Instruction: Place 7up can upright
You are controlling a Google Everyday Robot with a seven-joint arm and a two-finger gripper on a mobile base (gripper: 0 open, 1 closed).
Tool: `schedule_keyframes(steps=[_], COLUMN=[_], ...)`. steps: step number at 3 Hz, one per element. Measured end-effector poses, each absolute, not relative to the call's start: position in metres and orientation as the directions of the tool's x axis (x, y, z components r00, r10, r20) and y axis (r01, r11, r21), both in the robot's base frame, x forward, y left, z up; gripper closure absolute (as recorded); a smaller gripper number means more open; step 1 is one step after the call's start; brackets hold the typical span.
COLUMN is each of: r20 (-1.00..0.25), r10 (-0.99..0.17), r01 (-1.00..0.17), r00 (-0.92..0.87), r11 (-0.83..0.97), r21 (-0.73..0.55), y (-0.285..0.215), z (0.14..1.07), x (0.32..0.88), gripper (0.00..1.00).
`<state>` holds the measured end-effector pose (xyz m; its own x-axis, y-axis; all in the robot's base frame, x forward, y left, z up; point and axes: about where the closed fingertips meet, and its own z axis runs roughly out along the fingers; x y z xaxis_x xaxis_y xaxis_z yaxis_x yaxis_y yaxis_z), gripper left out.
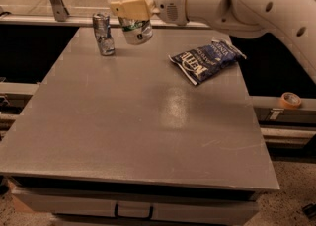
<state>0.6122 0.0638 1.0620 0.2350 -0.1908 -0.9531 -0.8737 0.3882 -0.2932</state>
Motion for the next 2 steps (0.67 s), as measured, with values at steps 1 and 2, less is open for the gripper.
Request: schedule_keyframes(steps=[1, 2], r20=[-0.962, -0.937], r10=[-0.07, -0.021], r01=[-0.846, -0.831], r00=[0.262, 0.349], r11=[0.464, 0.456], r21=[-0.264, -0.32], y=[0.047, 0.059], z=[1.041, 1.053], x=[0.617, 0.605], gripper=[1.0, 1.0])
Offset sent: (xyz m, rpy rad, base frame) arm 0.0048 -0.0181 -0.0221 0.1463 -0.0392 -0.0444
